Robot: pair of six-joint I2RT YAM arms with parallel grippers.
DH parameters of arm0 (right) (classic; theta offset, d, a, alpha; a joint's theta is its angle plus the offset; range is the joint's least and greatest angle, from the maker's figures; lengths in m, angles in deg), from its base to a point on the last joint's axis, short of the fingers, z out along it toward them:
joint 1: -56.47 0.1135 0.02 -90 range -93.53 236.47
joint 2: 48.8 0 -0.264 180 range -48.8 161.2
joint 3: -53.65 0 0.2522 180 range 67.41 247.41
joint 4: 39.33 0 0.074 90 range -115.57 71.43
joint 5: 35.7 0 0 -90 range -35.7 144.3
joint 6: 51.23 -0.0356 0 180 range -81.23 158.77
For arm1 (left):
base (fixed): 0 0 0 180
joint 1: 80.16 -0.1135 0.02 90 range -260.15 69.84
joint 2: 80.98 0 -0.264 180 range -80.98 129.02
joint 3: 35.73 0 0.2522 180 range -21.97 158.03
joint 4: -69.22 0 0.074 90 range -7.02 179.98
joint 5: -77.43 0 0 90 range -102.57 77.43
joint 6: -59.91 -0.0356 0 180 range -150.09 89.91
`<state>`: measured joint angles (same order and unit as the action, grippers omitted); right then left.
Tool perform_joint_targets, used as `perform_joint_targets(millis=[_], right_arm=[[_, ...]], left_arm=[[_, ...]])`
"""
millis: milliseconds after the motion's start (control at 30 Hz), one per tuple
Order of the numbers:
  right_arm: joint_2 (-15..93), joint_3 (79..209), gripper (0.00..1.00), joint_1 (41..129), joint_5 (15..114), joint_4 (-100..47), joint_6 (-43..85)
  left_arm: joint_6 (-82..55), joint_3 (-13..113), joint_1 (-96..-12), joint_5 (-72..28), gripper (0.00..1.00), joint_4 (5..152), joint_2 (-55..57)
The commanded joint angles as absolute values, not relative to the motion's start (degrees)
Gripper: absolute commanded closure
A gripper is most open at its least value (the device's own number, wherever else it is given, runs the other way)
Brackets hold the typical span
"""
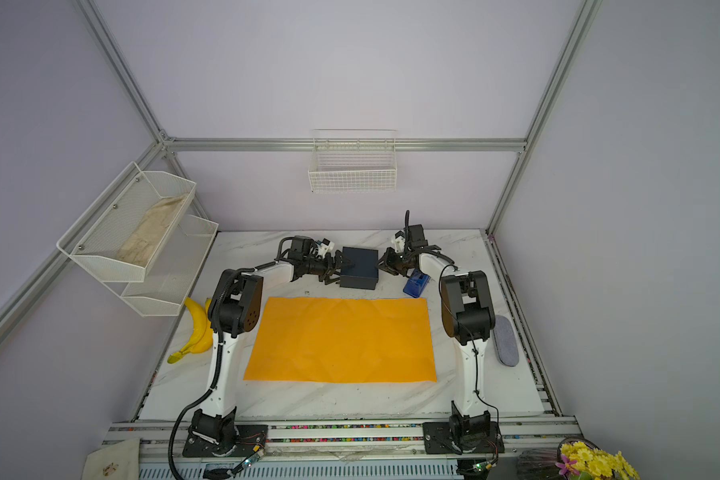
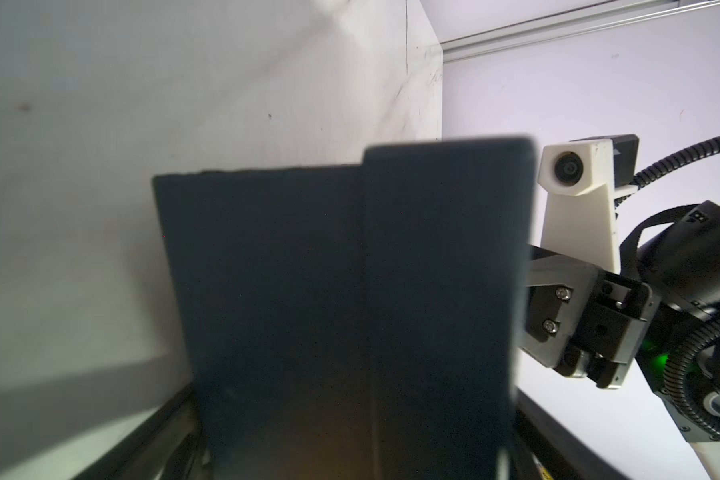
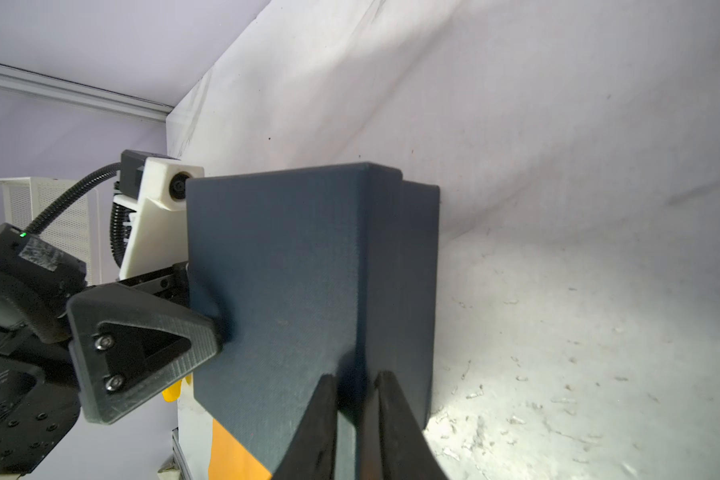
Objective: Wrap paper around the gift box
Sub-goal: 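Lift the held gift box with both grippers off the table, then carry the gift box with both grippers and lower it onto the paper center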
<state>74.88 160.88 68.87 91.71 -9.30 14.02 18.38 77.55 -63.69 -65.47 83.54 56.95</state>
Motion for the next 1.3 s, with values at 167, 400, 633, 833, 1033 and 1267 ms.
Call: perform_joint_targets(millis=[167,400,633,833,1033,1267], right_arm=[[76.5,158.5,0.79,68.2,87.4,-5.5,15.4],[76.0,158.7,0.79,68.2,87.5,-5.5,15.5],[74.0,159.8,0.76,67.9,86.8,-5.1,15.0],[69.5,160.1,0.74,67.2,85.4,-4.6,14.5],[64.2,158.7,0.73,66.8,84.6,-3.6,14.4],[55.9,153.3,0.73,66.8,84.2,-1.6,16.4]], left_arm=[[21.0,77.3,-62.1,-69.2,0.01,78.7,58.0],[22.7,74.7,-62.1,-68.7,0.13,73.8,56.4],[22.3,72.3,-62.5,-67.4,0.19,71.9,53.6],[22.3,68.1,-63.3,-65.6,0.21,69.5,48.7],[22.4,62.2,-63.2,-64.9,0.21,69.3,41.0],[23.2,47.9,-61.9,-62.4,0.21,69.0,28.1]])
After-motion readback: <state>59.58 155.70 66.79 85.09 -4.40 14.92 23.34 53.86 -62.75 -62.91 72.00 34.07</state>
